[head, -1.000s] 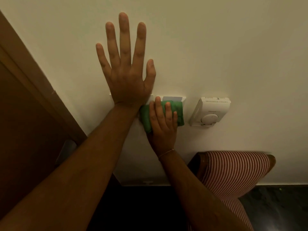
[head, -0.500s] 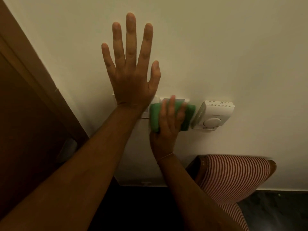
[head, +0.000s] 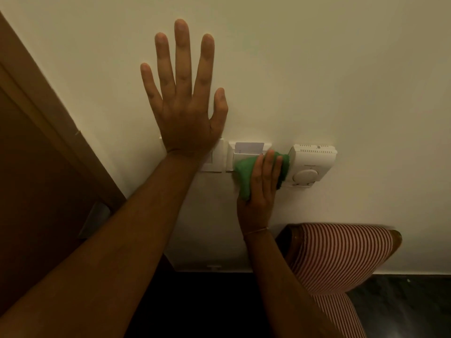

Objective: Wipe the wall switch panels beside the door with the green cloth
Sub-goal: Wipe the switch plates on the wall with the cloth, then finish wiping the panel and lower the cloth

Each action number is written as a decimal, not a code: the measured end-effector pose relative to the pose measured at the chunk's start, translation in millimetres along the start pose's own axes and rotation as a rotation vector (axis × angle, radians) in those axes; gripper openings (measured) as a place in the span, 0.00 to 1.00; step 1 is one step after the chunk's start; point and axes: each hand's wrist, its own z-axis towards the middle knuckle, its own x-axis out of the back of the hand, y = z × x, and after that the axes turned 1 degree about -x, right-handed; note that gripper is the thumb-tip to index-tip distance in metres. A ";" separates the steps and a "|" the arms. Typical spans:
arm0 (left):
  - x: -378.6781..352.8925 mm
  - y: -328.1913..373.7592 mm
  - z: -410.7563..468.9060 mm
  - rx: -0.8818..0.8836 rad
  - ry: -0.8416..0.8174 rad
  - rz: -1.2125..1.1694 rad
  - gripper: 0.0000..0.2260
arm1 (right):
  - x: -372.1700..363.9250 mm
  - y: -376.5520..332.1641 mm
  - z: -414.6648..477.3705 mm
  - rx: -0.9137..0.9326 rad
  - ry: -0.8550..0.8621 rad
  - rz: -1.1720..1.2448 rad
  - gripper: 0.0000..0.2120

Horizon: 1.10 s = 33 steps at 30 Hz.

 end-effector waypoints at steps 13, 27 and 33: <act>37.2 9.6 -0.8 0.057 -0.282 -0.061 0.34 | 93.6 -9.8 18.2 0.058 0.021 0.022 0.24; 178.8 142.3 -334.2 0.010 -1.023 -0.311 0.31 | 204.5 145.6 -158.5 -0.267 -0.298 -0.131 0.30; 199.6 158.5 -463.9 -0.130 -1.305 -0.292 0.32 | 225.1 218.9 -284.4 -0.568 -0.709 -0.212 0.43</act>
